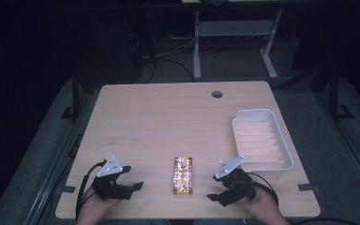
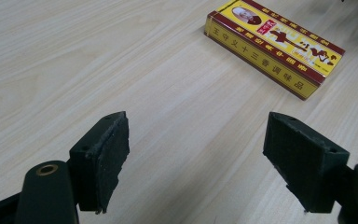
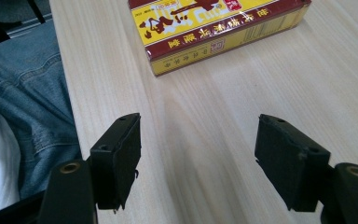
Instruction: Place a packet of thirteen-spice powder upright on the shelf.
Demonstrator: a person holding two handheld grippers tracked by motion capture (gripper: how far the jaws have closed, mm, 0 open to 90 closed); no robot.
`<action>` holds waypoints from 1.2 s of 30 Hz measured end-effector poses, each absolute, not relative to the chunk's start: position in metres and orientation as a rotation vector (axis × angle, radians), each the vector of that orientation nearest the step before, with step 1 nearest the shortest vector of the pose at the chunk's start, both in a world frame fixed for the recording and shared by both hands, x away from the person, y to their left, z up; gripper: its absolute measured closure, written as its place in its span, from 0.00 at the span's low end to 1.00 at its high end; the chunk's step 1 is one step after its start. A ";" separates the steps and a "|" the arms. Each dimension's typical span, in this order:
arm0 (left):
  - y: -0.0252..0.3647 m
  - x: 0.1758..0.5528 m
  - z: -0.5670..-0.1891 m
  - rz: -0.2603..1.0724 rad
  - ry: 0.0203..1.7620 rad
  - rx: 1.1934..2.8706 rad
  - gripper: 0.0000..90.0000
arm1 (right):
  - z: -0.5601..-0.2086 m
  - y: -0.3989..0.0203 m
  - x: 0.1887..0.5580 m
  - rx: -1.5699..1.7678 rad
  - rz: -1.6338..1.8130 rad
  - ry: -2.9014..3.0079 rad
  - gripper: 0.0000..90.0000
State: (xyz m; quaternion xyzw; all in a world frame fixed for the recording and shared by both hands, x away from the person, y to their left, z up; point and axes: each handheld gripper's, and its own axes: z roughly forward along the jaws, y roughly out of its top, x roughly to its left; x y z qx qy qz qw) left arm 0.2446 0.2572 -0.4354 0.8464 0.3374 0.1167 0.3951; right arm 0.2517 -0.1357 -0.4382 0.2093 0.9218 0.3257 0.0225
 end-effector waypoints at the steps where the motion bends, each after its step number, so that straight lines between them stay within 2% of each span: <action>1: 0.257 0.245 -0.435 0.295 0.856 2.146 0.25 | -0.437 -0.136 0.252 0.659 1.009 2.855 0.43; 2: 0.257 0.245 -0.435 0.295 0.856 2.146 0.24 | -0.437 -0.136 0.252 0.659 1.009 2.855 0.43; 4: 0.258 0.245 -0.435 0.296 0.858 2.145 0.25 | -0.435 -0.135 0.254 0.664 1.016 2.852 0.55; 5: 0.257 0.245 -0.436 0.296 0.858 2.146 0.25 | -0.435 -0.135 0.254 0.664 1.016 2.852 0.55; 6: 0.257 0.244 -0.435 0.297 0.858 2.148 0.25 | -0.435 -0.133 0.254 0.665 1.011 2.855 0.63; 7: 0.257 0.244 -0.436 0.299 0.859 2.149 0.25 | -0.435 -0.133 0.254 0.665 1.011 2.855 0.63; 8: 0.257 0.244 -0.435 0.300 0.860 2.146 0.25 | -0.434 -0.131 0.255 0.663 1.020 2.883 0.74; 9: 0.257 0.243 -0.435 0.301 0.859 2.145 0.25 | -0.434 -0.131 0.255 0.663 1.020 2.883 0.74; 10: 0.257 0.243 -0.435 0.303 0.858 2.146 0.25 | -0.433 -0.127 0.256 0.653 1.006 2.894 0.83; 14: 0.258 0.244 -0.435 0.309 0.863 2.143 0.25 | -0.431 -0.118 0.258 0.617 1.003 2.920 0.97; 36: 0.256 0.242 -0.434 0.299 0.838 2.131 0.24 | -0.441 -0.067 0.274 0.525 0.830 3.012 1.00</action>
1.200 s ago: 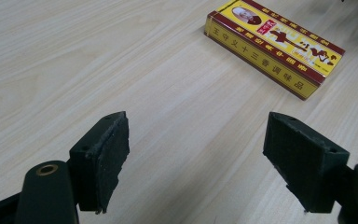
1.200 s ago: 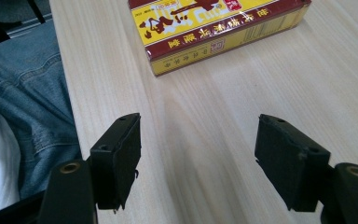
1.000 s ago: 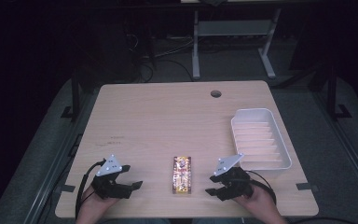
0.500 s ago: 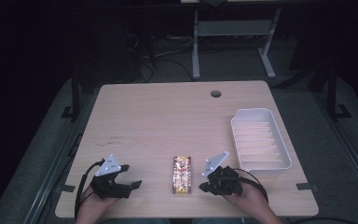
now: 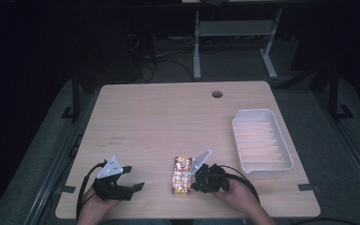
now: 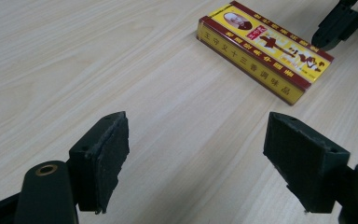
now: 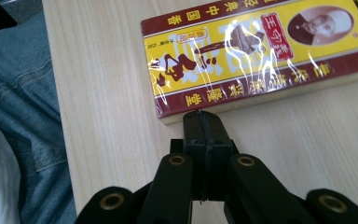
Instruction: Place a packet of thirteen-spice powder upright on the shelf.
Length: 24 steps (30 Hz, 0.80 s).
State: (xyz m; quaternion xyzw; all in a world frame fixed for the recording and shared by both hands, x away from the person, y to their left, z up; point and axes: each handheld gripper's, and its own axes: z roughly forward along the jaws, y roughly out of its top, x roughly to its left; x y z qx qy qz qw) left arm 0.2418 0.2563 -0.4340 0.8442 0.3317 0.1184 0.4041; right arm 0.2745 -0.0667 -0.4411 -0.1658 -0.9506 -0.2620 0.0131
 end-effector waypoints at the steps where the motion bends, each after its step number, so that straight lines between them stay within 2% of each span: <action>1: 0.256 0.242 -0.434 0.299 0.838 2.131 0.24 | -0.441 -0.065 0.275 -0.512 -0.818 -2.960 1.00; 24: 0.260 0.242 -0.434 0.299 0.841 2.123 0.24 | -0.443 -0.029 0.278 -0.457 -0.853 -2.930 1.00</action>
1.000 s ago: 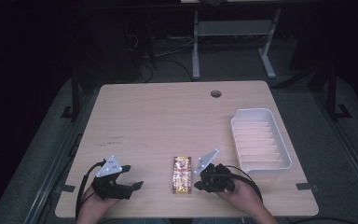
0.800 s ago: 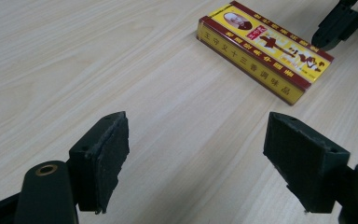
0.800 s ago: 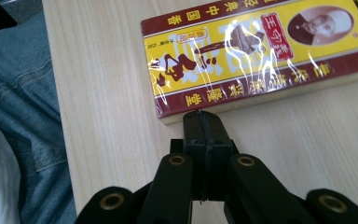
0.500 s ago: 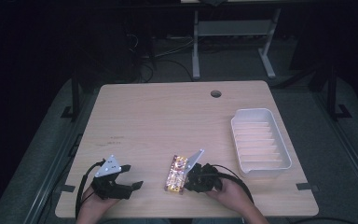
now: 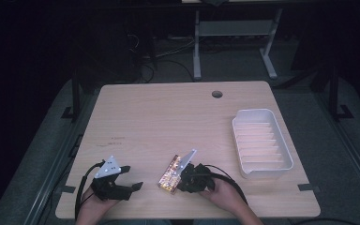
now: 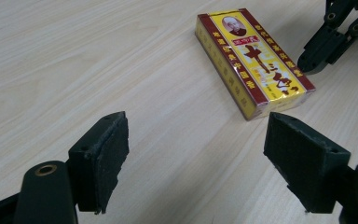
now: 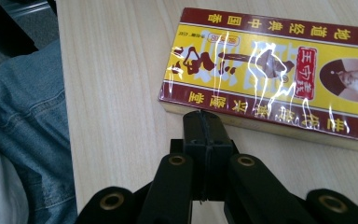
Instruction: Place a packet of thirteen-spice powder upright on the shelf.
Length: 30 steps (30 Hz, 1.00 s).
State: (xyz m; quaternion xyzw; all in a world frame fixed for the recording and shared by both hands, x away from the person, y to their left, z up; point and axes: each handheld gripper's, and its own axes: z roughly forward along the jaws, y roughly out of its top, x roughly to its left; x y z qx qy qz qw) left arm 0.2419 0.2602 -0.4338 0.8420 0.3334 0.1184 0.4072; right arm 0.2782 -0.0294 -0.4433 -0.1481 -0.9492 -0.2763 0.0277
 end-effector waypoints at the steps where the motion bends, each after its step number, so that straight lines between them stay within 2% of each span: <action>1: 0.260 0.242 -0.434 0.298 0.842 2.122 0.24 | -0.443 -0.028 0.279 -0.451 -0.857 -2.931 1.00; 19: 0.259 0.240 -0.433 0.293 0.830 2.127 0.24 | -0.437 -0.011 0.284 -0.440 -0.873 -2.946 1.00; 30: 0.250 0.240 -0.434 0.275 0.808 2.141 0.24 | -0.439 -0.045 0.281 -0.520 -0.904 -2.918 0.95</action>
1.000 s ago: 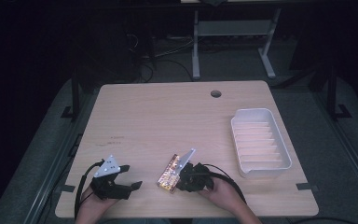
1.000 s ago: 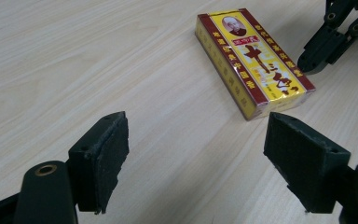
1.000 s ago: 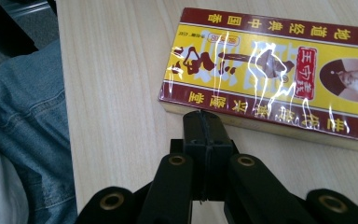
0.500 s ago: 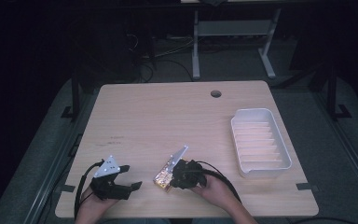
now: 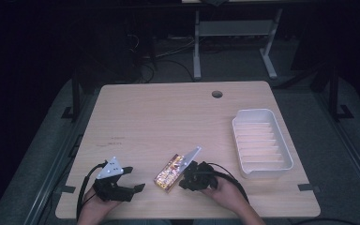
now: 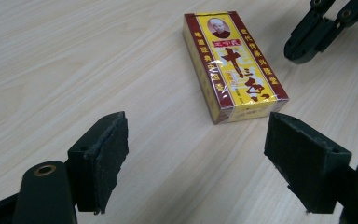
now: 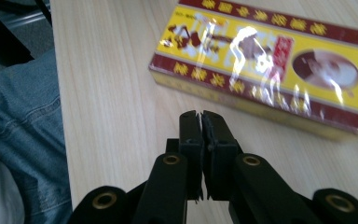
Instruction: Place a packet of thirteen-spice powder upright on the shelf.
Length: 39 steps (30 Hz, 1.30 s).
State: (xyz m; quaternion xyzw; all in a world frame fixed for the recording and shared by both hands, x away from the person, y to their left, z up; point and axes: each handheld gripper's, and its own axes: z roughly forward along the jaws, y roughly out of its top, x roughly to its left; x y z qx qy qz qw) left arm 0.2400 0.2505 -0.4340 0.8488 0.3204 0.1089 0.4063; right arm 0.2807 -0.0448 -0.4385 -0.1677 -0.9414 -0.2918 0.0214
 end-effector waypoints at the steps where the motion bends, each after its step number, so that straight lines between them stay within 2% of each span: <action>1: 0.249 0.240 -0.434 0.274 0.802 2.146 0.24 | -0.438 -0.049 0.280 -0.525 -0.905 -2.919 0.94; 16: 0.220 0.243 -0.434 0.238 0.765 2.182 0.23 | -0.431 -0.094 0.263 -0.589 -0.935 -2.929 0.79; 21: 0.206 0.247 -0.433 0.243 0.744 2.210 0.23 | -0.430 -0.103 0.261 -0.606 -0.958 -2.919 0.67; 22: 0.203 0.248 -0.432 0.244 0.741 2.216 0.23 | -0.430 -0.106 0.260 -0.617 -0.950 -2.921 0.62; 29: 0.181 0.256 -0.432 0.253 0.736 2.268 0.22 | -0.433 -0.114 0.258 -0.634 -0.956 -2.907 0.52; 39: 0.155 0.267 -0.440 0.268 0.770 2.321 0.19 | -0.430 -0.119 0.257 -0.651 -0.987 -2.921 0.47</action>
